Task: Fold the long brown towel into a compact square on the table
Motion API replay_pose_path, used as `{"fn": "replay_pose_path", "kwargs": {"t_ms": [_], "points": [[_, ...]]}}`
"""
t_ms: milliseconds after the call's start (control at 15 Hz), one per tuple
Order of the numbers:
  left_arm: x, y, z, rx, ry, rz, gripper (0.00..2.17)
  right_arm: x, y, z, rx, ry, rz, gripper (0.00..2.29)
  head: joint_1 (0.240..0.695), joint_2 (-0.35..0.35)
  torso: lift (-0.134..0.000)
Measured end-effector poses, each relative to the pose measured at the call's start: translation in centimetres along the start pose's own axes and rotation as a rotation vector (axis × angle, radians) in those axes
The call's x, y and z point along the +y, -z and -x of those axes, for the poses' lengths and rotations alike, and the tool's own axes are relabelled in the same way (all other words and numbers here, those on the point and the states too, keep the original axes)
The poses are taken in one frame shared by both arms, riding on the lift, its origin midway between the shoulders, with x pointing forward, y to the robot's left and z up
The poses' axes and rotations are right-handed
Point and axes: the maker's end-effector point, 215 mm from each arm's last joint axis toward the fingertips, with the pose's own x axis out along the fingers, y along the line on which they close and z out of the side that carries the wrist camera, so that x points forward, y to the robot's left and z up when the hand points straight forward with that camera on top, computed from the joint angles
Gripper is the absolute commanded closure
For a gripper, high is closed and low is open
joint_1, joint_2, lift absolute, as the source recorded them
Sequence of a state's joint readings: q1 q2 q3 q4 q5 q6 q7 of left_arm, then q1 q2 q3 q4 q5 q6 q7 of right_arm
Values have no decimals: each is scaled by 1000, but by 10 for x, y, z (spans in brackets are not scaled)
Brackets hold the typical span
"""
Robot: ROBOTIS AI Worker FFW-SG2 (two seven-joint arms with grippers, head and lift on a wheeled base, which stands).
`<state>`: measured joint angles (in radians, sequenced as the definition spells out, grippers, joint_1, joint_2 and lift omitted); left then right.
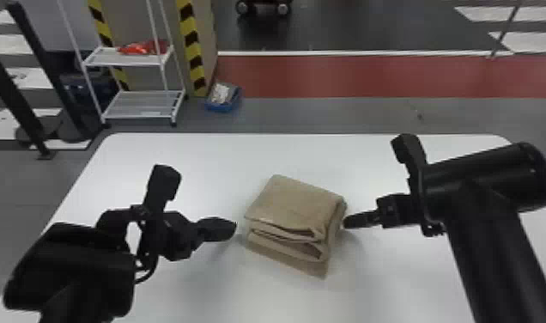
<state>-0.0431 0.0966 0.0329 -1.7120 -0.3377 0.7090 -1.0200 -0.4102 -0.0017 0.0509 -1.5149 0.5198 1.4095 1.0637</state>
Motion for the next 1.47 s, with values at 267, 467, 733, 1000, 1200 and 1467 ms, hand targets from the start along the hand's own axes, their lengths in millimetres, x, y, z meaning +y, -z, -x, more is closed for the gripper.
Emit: {"fn": "replay_pose_path", "kwargs": {"t_ms": [267,467,733,1000,1200,1467], "points": [[-16,10,-4,19,49,-1,1794,-15,-10,1,3,58,-5,2010,695,-7,-123],[-34,13,0,9,94,-3,1794,-21,-8,-3,8,75,-8,2013,695,-21,-123],[-48,8,6,-10,109,-19,1794,-27,-12,-2,-8,85,-17,2010,695,-36,-123],[-60,3,9,-23,129,-31,1794,-26,-17,-1,-29,82,-14,2013,695,-43,-123],[-73,1,10,-29,147,-44,1794,-27,-21,-1,-43,86,-5,2010,695,-53,-123],[-87,-2,13,-40,172,-56,1794,-27,-32,-2,-73,90,31,2010,695,-63,-123]]}}
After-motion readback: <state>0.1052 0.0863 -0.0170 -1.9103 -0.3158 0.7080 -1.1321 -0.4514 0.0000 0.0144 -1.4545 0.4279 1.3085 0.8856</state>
